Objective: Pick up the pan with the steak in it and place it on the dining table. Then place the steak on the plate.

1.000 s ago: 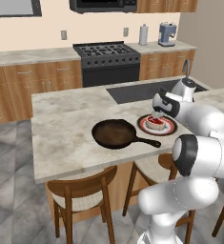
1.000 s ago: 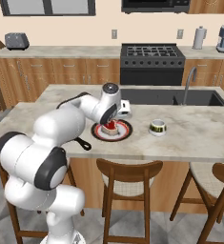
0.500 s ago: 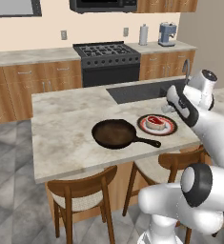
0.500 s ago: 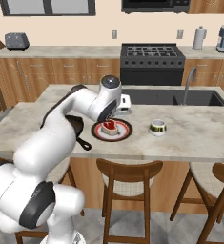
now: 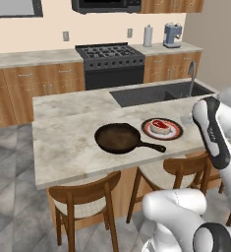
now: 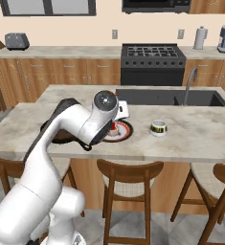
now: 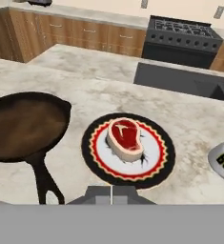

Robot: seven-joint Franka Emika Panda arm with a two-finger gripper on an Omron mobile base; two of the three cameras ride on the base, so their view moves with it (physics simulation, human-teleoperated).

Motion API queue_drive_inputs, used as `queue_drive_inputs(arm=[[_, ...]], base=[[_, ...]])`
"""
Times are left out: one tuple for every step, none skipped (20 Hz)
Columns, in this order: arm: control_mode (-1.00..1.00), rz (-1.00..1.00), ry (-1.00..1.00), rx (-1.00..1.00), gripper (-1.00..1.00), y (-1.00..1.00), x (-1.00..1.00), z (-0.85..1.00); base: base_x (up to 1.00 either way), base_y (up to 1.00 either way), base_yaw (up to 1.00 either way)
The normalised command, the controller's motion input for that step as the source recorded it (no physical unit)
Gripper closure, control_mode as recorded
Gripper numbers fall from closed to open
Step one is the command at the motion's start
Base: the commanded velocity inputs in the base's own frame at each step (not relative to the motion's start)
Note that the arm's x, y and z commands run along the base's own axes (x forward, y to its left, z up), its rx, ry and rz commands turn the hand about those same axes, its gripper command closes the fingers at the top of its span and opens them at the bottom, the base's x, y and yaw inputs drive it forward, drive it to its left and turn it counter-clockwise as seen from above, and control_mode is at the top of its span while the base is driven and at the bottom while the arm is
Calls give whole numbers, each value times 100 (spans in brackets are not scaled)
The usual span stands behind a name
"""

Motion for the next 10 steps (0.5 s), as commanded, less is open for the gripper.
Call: queue_drive_inputs(arm=[[-100,6,-32,-1,100,0,-77,9],[-100,8,-27,-1,100,0,-81,7],[-100,9,-21,0,100,0,-85,1],[-100,9,-14,0,100,0,-95,0],[-100,9,-9,-3,100,0,-100,-18],[-100,9,-9,-4,100,0,-100,-29],[-100,9,-9,-5,100,0,-100,-33],[-100,10,-10,-6,100,0,-98,-35],[-100,11,-12,-7,100,0,-94,-34],[-100,8,-21,-9,100,-2,-92,-31]], base=[[0,0,0],[0,0,0],[0,0,0],[0,0,0],[0,0,0],[0,0,0],[0,0,0],[0,0,0],[0,0,0],[0,0,0]])
